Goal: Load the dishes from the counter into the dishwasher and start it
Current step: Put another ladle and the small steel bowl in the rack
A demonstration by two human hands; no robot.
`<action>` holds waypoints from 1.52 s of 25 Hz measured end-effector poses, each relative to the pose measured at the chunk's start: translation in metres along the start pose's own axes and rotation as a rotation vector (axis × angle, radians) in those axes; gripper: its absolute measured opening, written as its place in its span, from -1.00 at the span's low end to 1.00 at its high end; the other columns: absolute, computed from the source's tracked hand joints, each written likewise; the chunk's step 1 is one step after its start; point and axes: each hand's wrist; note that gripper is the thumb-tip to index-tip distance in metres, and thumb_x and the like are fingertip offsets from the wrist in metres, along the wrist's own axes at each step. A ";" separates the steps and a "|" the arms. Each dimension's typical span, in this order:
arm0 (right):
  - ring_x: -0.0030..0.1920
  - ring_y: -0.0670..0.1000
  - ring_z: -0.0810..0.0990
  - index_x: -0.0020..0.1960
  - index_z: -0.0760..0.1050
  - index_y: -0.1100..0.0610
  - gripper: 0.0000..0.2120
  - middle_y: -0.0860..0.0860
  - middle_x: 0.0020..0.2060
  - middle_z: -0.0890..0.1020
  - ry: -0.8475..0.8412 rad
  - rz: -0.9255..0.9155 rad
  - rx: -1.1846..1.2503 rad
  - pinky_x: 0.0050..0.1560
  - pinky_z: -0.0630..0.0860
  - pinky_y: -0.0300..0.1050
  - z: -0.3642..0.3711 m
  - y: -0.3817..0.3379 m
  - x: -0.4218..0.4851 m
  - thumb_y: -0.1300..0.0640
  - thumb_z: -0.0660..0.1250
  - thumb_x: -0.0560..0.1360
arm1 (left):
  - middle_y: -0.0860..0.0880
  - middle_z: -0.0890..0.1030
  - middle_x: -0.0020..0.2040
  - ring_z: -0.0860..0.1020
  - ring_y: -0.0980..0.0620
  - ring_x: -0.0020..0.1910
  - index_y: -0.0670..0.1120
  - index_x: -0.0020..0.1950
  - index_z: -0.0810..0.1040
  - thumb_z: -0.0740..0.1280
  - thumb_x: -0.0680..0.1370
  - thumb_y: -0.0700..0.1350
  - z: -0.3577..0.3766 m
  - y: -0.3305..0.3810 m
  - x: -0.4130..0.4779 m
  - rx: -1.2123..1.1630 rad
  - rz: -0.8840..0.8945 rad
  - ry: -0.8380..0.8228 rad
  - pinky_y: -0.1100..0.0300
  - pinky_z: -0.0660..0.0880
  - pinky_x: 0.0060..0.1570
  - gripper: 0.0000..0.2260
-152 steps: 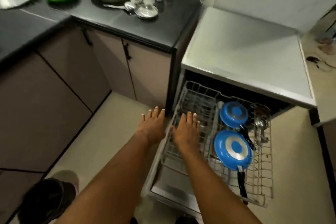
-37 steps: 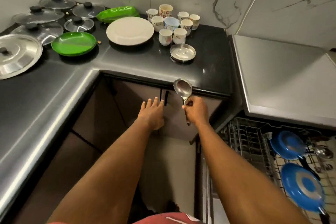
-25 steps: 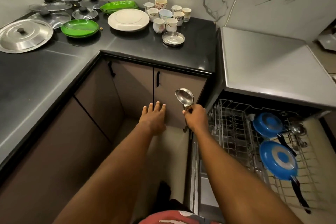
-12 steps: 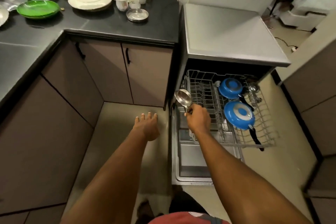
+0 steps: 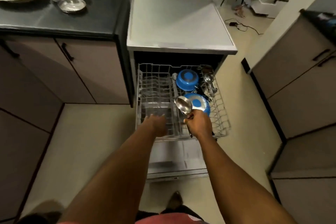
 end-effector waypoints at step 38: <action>-0.06 0.14 0.67 0.01 0.62 0.20 -0.72 0.06 -0.14 0.68 0.358 0.334 0.849 -0.07 0.64 0.15 0.063 0.182 0.372 0.32 0.54 0.33 | -0.11 0.01 0.62 -0.14 -0.14 0.59 -0.04 0.62 -0.04 0.13 0.66 -0.07 0.012 0.034 0.425 0.388 -0.031 -0.339 -0.20 -0.28 0.50 -0.43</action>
Point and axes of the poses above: each hand's wrist, its own x-axis towards the middle knuckle, its own z-axis out of the palm, y = z × x
